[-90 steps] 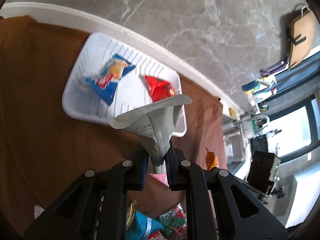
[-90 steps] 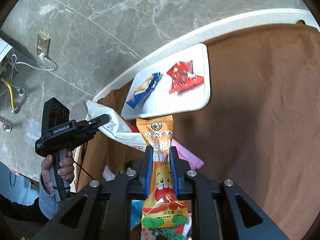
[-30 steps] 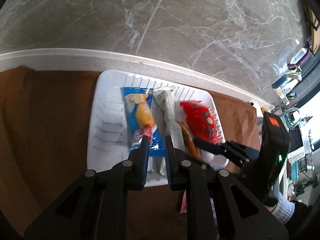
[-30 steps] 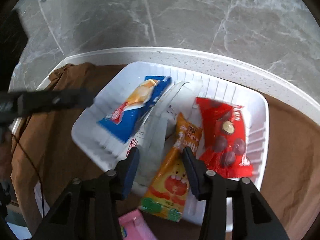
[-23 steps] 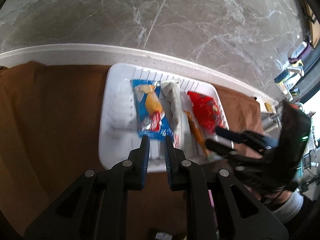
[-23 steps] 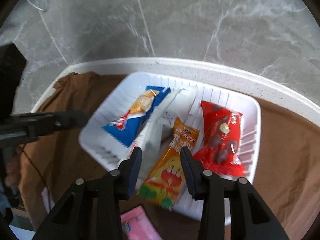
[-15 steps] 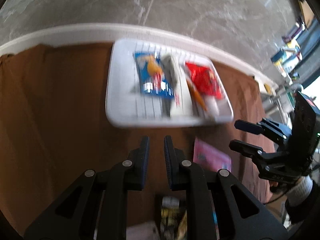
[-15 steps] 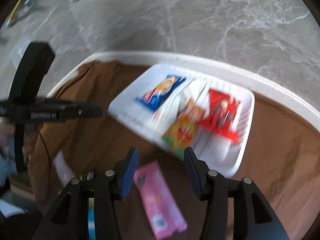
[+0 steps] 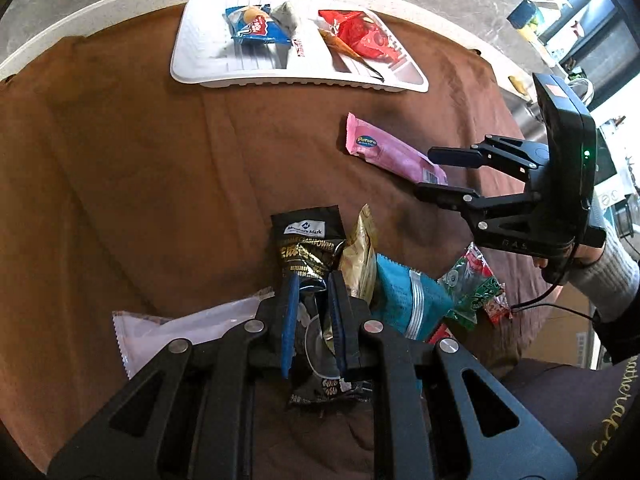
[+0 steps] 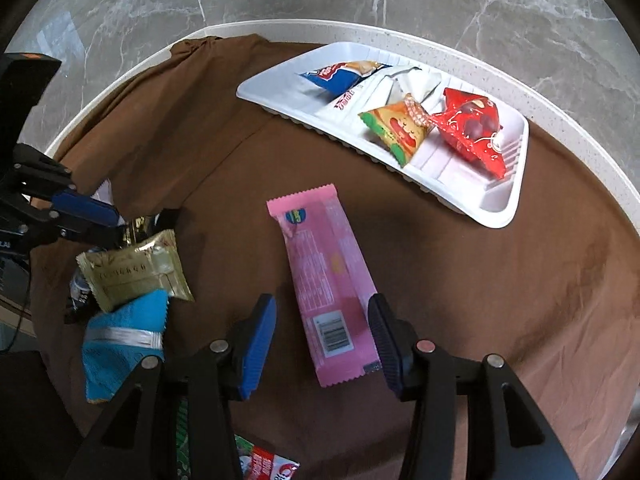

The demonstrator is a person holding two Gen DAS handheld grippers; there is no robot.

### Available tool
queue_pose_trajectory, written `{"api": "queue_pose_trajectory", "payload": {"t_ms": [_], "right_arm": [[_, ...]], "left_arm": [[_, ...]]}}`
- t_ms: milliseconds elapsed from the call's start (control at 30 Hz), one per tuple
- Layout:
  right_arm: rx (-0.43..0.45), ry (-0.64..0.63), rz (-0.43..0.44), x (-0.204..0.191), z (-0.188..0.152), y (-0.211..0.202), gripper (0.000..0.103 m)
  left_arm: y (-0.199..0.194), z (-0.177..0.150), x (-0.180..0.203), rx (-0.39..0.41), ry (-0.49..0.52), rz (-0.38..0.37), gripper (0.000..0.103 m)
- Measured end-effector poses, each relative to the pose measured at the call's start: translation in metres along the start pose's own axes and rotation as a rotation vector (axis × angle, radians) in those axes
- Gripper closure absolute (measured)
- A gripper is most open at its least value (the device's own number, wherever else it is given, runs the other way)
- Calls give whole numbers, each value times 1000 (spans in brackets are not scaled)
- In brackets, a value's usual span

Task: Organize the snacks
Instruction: 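Grasp black packet with left tool while right tool grasps pink wafer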

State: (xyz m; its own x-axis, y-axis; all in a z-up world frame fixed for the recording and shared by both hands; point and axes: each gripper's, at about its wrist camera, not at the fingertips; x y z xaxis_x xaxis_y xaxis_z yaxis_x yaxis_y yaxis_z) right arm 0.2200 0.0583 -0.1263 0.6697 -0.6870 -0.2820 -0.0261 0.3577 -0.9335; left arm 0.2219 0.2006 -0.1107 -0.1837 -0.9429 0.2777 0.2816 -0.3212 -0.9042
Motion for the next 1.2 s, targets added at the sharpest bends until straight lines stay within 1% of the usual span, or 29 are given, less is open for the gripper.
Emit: {"api": "queue_pose_trajectory", "payload": {"t_ms": [100,200,267,400,533,800,900,1000,1067,1133,1200], "right_arm": [[13,-3,-4,-1,-1,-4,52],[21,-10,-10,-2,-1,-5,52],[22,-16,-13,-3,-1,-5,52],[21,-39,-25,-7,3,0,52],[12,-60,-42,-10,5,5,52],[-3,-57,-41,-5,9,15,52],[-9,-43,-41,-1,10,19,52],[-15,-25,-30,4,10,21,52],[-14,-15,-19,7,10,20,53],[-14,-6,-16,10,9,18,61],[-10,13,0,14,9,16,65]], "left_arm": [[6,-4,-1,-20,-13,7,89],[8,-5,1,-19,-2,9,89],[10,-5,7,-21,8,-7,89],[15,-4,13,-32,34,22,89],[18,-3,13,-36,36,21,88],[29,-4,15,-62,54,33,81],[42,-7,19,-107,81,62,80],[48,-11,29,-97,142,93,80],[52,-11,29,-92,137,88,80],[53,-10,24,-89,112,66,80],[53,-10,20,-84,92,44,80]]}}
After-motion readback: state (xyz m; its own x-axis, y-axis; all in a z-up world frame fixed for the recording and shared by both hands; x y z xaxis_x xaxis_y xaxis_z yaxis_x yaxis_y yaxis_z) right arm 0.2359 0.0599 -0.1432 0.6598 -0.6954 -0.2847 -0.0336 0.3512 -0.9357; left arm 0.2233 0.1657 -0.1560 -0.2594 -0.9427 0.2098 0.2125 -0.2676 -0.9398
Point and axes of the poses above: each gripper's, at about its wrist camera, not at the fingertips, and y roughly the way its jaws point, x to its right, z to its top, and after that the axes turned 2 degrees about x, right-handed
